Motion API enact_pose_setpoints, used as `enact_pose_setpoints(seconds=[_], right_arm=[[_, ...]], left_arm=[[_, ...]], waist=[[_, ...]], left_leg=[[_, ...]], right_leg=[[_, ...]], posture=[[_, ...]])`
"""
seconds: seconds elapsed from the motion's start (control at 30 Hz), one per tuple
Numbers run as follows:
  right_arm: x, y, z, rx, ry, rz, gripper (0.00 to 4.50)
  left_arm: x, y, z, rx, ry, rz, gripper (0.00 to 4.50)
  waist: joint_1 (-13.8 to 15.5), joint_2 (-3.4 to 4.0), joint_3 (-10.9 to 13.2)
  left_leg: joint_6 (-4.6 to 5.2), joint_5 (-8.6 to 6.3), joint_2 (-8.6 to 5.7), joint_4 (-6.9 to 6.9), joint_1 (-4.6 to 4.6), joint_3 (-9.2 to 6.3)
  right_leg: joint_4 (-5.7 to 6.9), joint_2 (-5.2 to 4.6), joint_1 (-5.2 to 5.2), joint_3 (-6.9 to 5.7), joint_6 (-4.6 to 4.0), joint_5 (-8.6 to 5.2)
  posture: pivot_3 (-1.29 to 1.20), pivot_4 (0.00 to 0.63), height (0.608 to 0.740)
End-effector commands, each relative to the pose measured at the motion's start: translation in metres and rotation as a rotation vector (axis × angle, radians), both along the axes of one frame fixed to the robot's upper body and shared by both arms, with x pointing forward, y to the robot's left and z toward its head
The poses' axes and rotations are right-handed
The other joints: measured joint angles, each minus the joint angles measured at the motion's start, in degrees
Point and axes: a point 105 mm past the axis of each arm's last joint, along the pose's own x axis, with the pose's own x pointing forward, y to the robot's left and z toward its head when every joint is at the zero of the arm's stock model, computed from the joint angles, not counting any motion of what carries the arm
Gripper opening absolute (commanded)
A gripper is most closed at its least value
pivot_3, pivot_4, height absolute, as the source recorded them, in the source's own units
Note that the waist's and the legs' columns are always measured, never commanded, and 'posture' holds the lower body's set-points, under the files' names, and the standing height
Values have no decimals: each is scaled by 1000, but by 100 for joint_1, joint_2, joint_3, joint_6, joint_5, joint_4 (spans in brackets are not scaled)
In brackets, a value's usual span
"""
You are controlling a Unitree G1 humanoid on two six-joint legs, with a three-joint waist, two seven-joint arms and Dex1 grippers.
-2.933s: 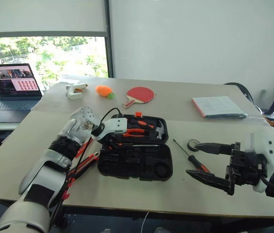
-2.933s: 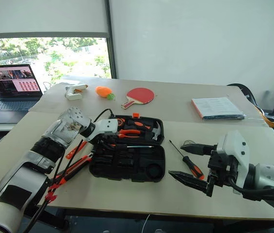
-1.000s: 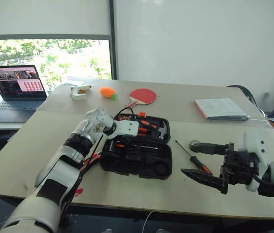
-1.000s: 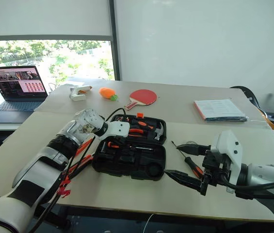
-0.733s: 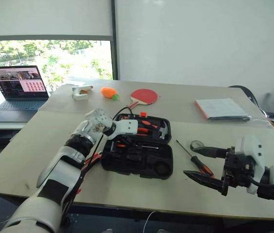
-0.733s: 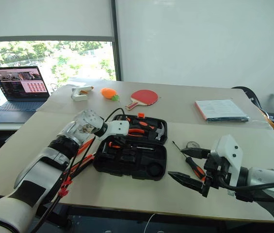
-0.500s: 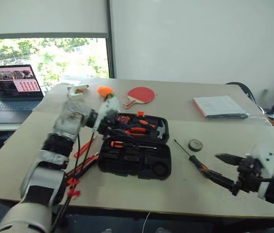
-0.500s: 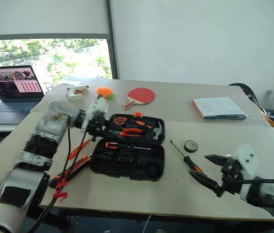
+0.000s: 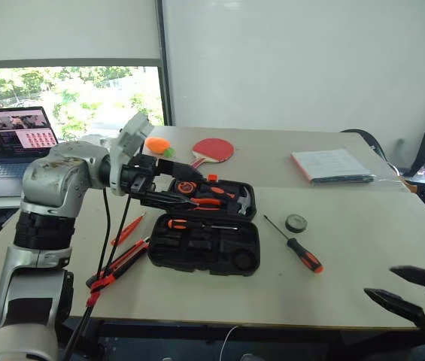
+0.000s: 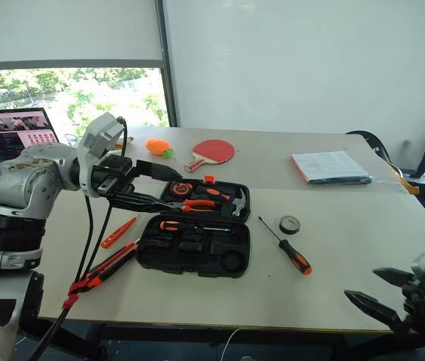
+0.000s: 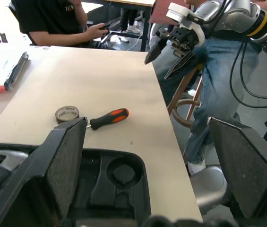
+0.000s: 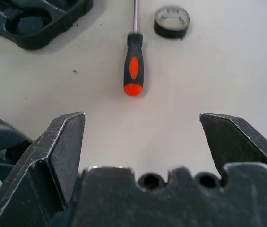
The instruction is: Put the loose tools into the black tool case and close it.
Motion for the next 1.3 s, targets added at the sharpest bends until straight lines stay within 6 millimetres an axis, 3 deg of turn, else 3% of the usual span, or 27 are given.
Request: enact_pose_setpoints(seconds=[0.03, 0.17, 0.3, 0.57, 0.67, 0.83, 0.93, 1.1, 1.23, 1.3], right_arm=[[23, 9, -10, -21, 16, 31, 4500], [56, 18, -23, -11, 39, 22, 4500], [78, 24, -38, -4, 81, 13, 4500], [95, 41, -66, -1, 137, 38, 4500], [99, 44, -68, -7, 125, 31, 3725], [95, 46, -68, -15, 115, 37, 2056], [91, 42, -61, -10, 102, 28, 1055], [84, 46, -15, 98, 25, 65, 1050], [95, 79, 24, 105, -63, 229, 1050], [101, 101, 31, 65, -88, 333, 1050]], left_arm=[[-7, -3, 7, 11, -63, -15, 4402], [-7, -5, 6, 26, -80, -14, 4402], [-6, -5, 7, 31, -96, -2, 4402], [-1, -3, 6, 51, -136, 47, 4402], [0, -3, 8, 46, -139, 54, 4500], [0, -1, 7, 46, -137, 66, 4500], [0, 0, 5, 47, -137, 74, 4500], [4, 10, 7, 36, -135, 127, 4500], [12, 22, 11, -14, -211, 213, 4500], [11, 26, 11, -22, -219, 228, 4500]], waist=[[-7, 2, 1], [-2, 3, 3], [56, 3, 3], [114, 4, 5], [97, 3, 5], [79, 4, 5], [91, 4, 5], [104, 9, 10], [25, 11, 11], [-33, 20, 16]], left_leg=[[0, 0, 1, 0, -2, 0], [1, -1, -4, -2, -18, 1], [3, -2, -8, -3, -26, 2], [4, -3, -10, -1, -28, 4], [4, -3, -9, 1, -25, 4], [4, -3, -7, -1, -22, 4], [4, -3, -7, -1, -24, 4], [4, -3, -9, 1, -29, 3], [4, -3, -4, -1, -18, 4], [4, -3, -2, -2, -16, 4]], right_leg=[[0, 1, -3, 0, -2, -1], [-2, 0, -16, 1, -37, 16], [-6, -6, -21, 0, -34, 14], [-7, -7, -22, 1, -33, 15], [-5, -6, -21, 1, -33, 15], [-2, -4, -21, 1, -34, 15], [-3, -4, -22, 0, -33, 15], [-3, -6, -24, 1, -32, 15], [-2, -3, -22, 4, -34, 17], [-1, -1, -22, 5, -38, 19]], posture=[[0, 150, 736], [0, 150, 736], [0, 150, 736], [0, 150, 736], [0, 150, 736], [0, 150, 736], [0, 150, 736], [0, 150, 736], [0, 150, 736], [0, 150, 736]])
